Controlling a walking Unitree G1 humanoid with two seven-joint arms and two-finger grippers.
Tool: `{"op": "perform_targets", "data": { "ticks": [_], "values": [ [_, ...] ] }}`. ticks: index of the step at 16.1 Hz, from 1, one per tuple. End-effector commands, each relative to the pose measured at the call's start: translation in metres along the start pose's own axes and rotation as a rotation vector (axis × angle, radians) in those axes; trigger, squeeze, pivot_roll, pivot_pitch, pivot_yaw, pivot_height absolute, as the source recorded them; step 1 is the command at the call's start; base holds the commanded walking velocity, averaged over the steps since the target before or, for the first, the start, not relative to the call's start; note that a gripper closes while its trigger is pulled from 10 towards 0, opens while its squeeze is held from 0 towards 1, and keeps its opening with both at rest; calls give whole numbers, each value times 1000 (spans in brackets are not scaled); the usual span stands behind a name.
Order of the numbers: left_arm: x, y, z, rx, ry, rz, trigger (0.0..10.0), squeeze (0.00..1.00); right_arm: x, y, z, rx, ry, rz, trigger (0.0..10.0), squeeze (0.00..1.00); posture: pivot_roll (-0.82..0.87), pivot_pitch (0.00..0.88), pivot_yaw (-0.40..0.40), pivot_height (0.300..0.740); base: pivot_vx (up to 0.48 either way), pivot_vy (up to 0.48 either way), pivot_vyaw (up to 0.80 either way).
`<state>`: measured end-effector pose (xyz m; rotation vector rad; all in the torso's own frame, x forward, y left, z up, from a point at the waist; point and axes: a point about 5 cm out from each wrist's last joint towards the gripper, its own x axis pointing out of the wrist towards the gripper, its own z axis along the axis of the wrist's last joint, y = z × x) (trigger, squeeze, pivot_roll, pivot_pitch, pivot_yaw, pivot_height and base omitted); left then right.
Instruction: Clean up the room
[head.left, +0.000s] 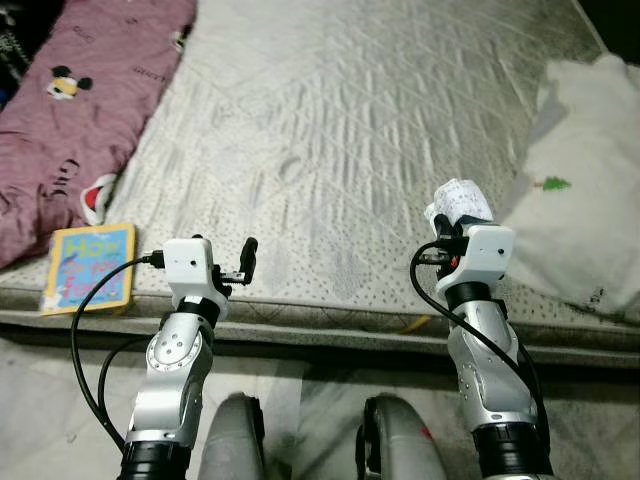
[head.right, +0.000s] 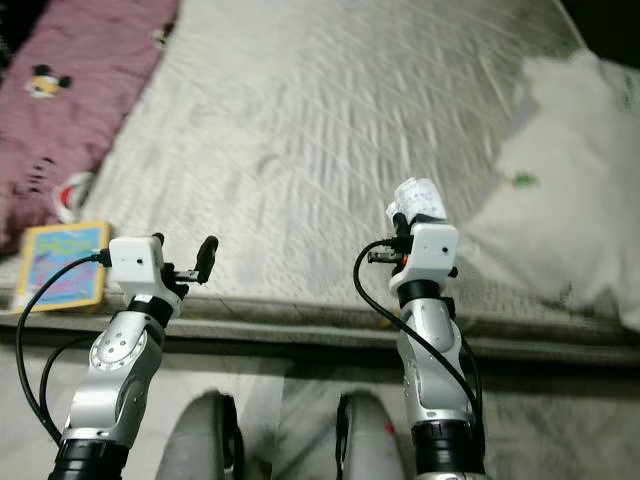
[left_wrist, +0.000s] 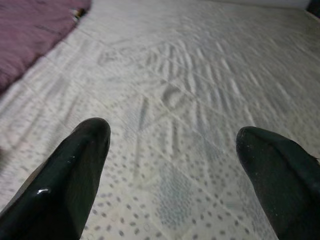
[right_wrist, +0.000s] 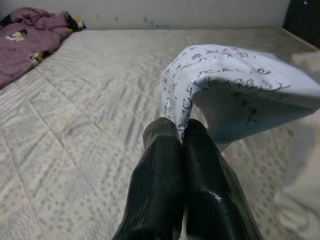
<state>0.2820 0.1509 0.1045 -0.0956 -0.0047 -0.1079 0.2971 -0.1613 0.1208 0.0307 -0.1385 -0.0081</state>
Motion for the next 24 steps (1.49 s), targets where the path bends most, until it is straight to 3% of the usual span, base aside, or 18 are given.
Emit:
{"op": "perform_targets", "data": {
  "ticks": [1, 8, 10, 16, 24],
  "values": [
    [-4, 3, -6, 5, 23, 6, 10000, 0, -4, -1, -9, 0, 40, -6, 10000, 0, 15, 151, 22, 725, 0, 0, 0],
    [-3, 1, -6, 4, 24, 0, 10000, 0, -5, -4, -11, -13, 44, -12, 10000, 0, 14, 153, 22, 740, 0, 0, 0],
    [-3, 3, -8, 26, 36, 45, 10000, 0, -6, -4, -12, -14, 52, -14, 10000, 0, 13, 152, 21, 740, 0, 0, 0],
    [1, -4, -6, -30, 22, -15, 10000, 0, -5, -5, -16, -18, 82, -32, 10000, 0, 7, 153, 11, 740, 0, 0, 0],
    [4, -8, -5, -44, 17, -29, 10000, 0, -2, -3, -19, -12, 94, -17, 10000, 0, 5, 153, 4, 740, 0, 0, -800]
  ]
}}
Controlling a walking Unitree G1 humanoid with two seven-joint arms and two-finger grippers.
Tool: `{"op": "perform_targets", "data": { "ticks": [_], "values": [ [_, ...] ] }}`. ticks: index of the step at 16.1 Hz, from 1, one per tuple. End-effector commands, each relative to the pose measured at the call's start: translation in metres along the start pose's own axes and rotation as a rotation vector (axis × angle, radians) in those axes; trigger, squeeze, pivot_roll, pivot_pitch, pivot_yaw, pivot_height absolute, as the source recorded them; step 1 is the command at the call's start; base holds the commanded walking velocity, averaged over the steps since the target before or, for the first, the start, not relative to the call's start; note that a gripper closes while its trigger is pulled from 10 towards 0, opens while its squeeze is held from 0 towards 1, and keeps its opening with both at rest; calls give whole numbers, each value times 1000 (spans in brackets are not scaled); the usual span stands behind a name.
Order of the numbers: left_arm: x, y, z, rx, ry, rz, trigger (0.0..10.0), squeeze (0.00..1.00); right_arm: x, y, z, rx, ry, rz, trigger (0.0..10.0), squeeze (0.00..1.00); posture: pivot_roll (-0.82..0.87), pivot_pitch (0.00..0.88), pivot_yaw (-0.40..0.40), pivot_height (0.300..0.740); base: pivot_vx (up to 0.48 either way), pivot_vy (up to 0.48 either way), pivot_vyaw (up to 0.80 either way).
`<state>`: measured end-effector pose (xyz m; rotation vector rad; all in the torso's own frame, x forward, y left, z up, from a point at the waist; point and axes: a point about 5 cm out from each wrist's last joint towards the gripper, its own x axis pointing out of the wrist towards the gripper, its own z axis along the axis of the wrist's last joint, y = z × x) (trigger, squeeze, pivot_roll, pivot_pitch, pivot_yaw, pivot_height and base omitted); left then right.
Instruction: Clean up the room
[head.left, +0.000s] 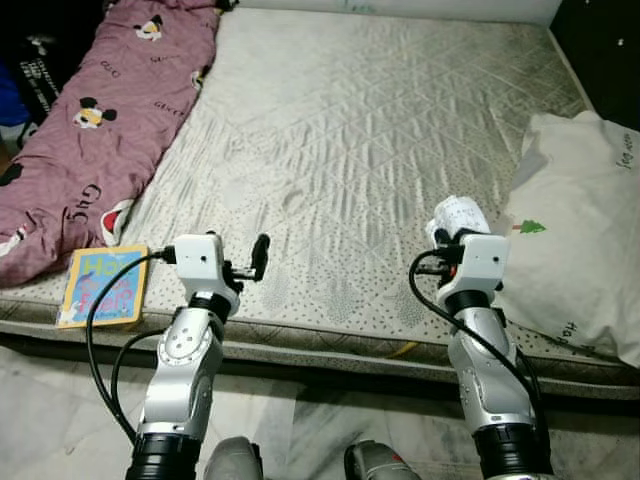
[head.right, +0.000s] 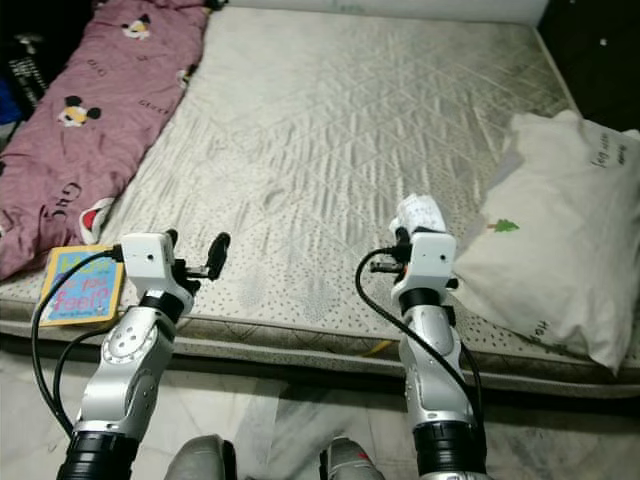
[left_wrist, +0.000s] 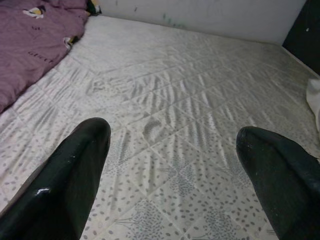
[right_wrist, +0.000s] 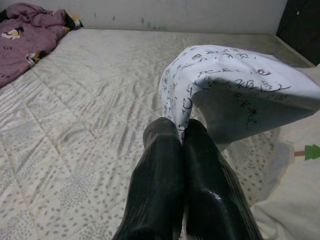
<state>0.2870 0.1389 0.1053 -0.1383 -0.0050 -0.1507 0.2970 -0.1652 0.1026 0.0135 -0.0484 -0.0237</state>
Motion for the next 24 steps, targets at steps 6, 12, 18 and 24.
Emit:
{"op": "perform_targets", "data": {
  "ticks": [6, 12, 18, 24],
  "values": [
    [-3, 3, -5, -4, 18, 12, 10000, 0, 1, 2, -2, 7, 11, 9, 10000, 0, 6, 151, 2, 740, 0, 132, -667],
    [-2, 3, -6, -10, 21, 15, 10000, 0, 2, 2, -2, 6, 12, 13, 10000, 0, 4, 147, 0, 740, 0, 460, -67],
    [-3, 2, -7, -12, 22, 22, 10000, 0, 2, 1, -3, 5, 17, 19, 10000, 0, -1, 158, -2, 740, 0, 475, 0],
    [-5, -1, -5, -17, 0, -24, 10000, 0, 1, 1, -3, 6, 19, 24, 10000, 0, -4, 162, -4, 740, 0, 50, 0]
  ]
}}
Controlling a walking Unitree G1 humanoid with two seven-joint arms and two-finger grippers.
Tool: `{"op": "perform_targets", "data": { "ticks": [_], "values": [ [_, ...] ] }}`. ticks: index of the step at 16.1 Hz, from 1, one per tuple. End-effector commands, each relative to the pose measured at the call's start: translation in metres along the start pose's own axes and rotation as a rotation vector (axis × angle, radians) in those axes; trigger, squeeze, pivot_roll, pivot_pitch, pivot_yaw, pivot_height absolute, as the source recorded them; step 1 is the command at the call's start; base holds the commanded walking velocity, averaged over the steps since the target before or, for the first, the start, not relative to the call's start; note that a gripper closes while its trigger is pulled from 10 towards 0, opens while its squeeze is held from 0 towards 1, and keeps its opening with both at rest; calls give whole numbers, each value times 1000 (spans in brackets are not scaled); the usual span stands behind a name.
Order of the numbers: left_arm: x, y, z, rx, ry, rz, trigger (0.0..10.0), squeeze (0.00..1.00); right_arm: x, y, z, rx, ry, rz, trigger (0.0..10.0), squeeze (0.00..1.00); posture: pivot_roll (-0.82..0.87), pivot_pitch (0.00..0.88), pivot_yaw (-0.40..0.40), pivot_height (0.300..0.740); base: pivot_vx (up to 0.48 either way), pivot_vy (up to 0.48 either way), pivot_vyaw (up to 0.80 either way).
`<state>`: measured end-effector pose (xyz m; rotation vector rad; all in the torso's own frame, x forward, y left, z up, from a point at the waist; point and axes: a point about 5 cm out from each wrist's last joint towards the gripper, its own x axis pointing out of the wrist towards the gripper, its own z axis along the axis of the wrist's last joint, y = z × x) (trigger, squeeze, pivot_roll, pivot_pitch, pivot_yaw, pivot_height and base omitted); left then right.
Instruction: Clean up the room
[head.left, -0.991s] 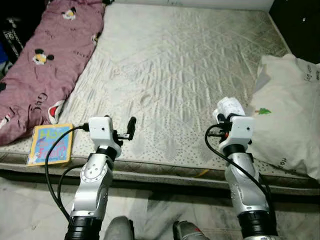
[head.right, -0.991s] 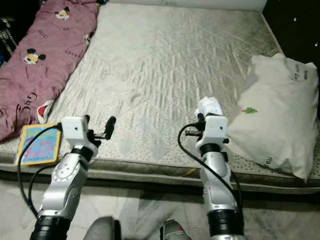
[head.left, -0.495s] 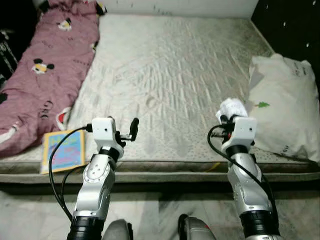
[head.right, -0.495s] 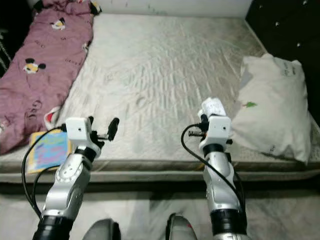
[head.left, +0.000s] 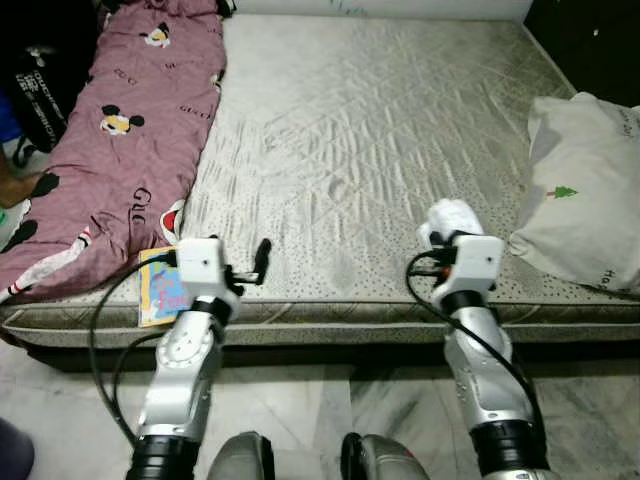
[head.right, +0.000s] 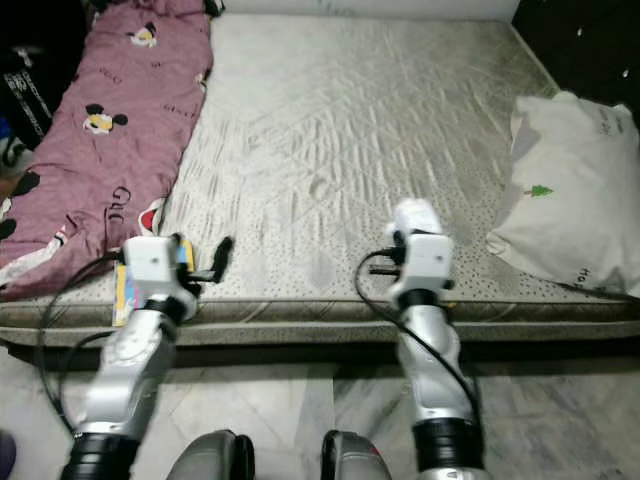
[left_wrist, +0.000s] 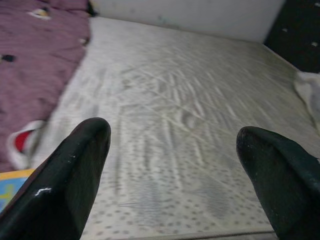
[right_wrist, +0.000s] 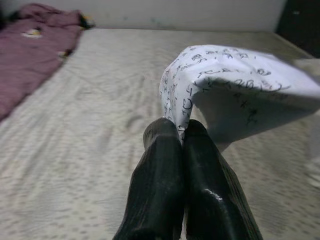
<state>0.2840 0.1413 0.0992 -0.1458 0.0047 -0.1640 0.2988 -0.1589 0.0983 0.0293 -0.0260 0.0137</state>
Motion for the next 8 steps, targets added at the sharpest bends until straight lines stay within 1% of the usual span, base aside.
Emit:
{"op": "perform_targets", "data": {
  "ticks": [1, 2, 8],
  "values": [
    [-2, -3, 1, -15, -11, -18, 10000, 0, -1, -5, 1, -7, -2, -13, 10000, 0, -4, 164, -4, 740, 0, 0, 0],
    [-2, -4, 1, -19, -11, -23, 10000, 0, -1, -5, 1, -6, 0, -12, 10000, 0, -4, 164, -4, 740, 0, 0, 0],
    [-3, -5, 2, -33, -18, -40, 10000, 0, 1, -5, 1, -9, 3, -8, 10000, 0, -4, 164, -7, 740, 302, 0, 0]
  ]
}}
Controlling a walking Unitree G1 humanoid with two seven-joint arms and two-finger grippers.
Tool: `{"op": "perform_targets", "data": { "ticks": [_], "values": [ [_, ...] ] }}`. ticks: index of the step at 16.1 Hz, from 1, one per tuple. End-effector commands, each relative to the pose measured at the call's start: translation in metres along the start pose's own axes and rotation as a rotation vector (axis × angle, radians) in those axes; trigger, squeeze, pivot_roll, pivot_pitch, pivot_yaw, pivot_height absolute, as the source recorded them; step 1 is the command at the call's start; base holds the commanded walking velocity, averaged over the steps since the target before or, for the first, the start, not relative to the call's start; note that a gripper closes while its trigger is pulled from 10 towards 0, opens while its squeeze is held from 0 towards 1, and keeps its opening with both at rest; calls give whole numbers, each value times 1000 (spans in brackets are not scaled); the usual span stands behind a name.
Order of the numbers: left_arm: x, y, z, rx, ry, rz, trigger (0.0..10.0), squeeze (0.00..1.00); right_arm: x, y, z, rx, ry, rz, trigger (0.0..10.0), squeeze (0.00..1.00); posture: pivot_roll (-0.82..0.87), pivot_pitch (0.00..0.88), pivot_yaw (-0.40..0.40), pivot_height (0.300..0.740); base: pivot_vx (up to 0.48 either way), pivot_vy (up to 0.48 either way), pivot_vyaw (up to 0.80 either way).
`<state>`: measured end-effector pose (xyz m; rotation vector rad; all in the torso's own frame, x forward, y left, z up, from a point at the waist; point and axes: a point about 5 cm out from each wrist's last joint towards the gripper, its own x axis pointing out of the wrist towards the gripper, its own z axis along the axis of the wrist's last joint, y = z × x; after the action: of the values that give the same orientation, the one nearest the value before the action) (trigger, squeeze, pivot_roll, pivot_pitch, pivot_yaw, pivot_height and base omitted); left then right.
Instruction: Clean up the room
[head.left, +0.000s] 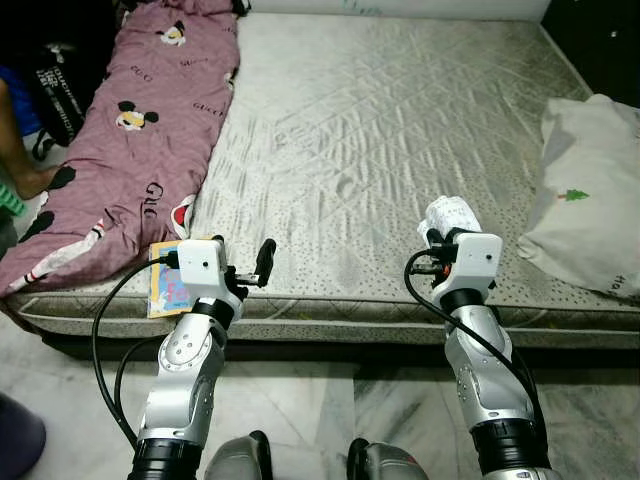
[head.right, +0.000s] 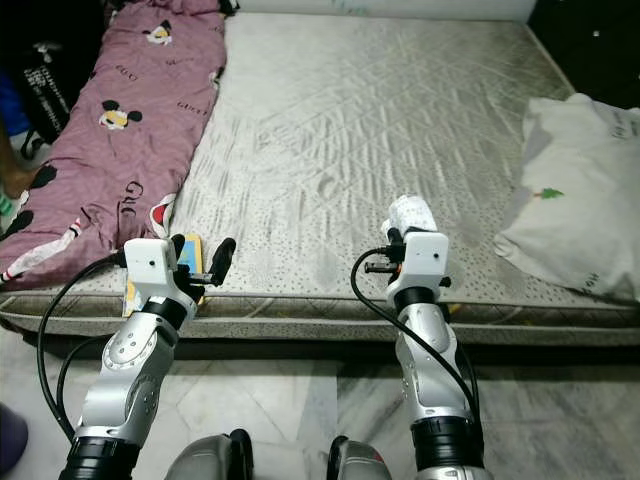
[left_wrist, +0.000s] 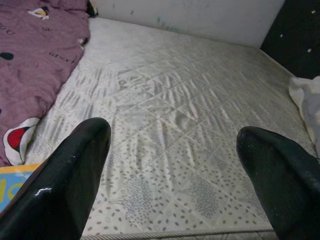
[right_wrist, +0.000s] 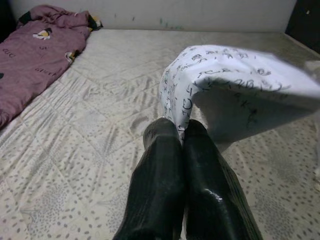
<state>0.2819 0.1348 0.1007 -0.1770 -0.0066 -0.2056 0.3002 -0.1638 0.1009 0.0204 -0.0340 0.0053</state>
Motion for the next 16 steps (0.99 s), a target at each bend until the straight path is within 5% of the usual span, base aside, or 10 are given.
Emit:
{"op": "perform_targets", "data": {
  "ticks": [1, 8, 16],
  "values": [
    [-2, 2, 1, -3, -7, 1, 10000, 0, -1, 0, -2, -1, 11, 1, 10000, 0, -3, 163, -8, 740, 341, 0, 0],
    [-2, 2, 1, 1, -3, -4, 10000, 0, 0, 1, -2, -4, 8, 2, 10000, 0, -2, 154, -6, 740, 336, 0, 0],
    [-1, 4, -1, 0, 14, 44, 10000, 0, 1, 2, -3, 5, 14, 2, 10000, 0, 2, 157, -6, 740, 0, 31, -71]
  ]
}}
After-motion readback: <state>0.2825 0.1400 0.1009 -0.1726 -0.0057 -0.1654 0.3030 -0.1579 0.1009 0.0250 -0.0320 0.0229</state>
